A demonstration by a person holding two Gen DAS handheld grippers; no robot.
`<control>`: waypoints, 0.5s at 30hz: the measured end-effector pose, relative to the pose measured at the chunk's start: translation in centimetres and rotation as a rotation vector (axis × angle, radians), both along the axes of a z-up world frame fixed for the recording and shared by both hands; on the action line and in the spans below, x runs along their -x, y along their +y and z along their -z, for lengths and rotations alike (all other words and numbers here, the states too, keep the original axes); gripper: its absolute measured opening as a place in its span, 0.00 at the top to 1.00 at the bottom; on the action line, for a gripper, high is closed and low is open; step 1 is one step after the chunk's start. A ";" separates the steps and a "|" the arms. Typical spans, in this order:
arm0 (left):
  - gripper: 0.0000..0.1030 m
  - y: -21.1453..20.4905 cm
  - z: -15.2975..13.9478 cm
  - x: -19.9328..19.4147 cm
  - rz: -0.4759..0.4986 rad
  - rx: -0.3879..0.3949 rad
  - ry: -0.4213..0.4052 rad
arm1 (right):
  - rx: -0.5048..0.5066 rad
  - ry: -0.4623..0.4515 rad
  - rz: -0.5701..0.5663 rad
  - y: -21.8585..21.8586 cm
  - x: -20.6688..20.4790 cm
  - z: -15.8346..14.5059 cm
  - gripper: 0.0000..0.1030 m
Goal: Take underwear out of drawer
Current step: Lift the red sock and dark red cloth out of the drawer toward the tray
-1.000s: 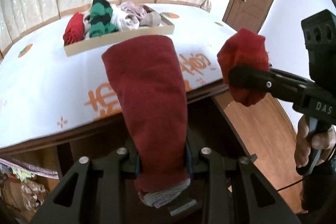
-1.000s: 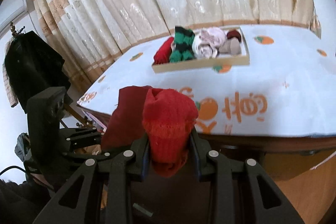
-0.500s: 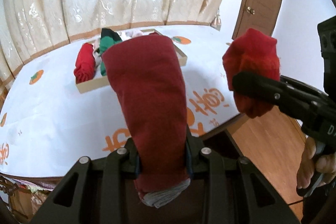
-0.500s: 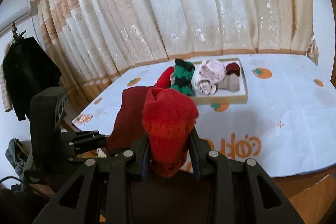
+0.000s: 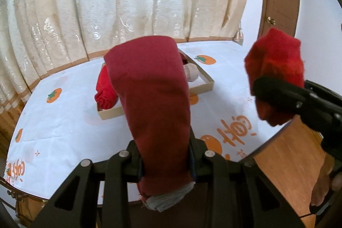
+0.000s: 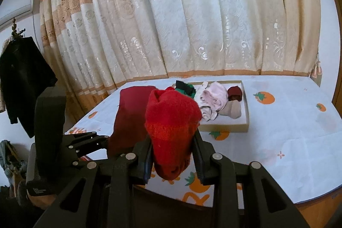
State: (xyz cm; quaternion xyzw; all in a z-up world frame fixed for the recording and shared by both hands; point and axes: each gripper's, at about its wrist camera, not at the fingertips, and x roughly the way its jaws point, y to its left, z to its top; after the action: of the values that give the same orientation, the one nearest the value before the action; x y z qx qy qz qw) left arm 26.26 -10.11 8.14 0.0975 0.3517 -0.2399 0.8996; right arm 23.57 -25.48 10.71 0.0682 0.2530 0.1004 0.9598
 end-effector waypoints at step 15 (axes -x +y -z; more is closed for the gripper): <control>0.71 -1.5 0.5 -4.0 -0.055 -0.011 -0.031 | -0.013 -0.012 0.070 -2.7 -3.7 0.2 0.66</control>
State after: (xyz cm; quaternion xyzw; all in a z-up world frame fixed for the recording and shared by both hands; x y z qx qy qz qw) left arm 30.29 -11.58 7.63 0.0963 0.3416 -0.2115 0.9106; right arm 27.25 -28.21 10.47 0.0826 0.2441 0.0690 0.9638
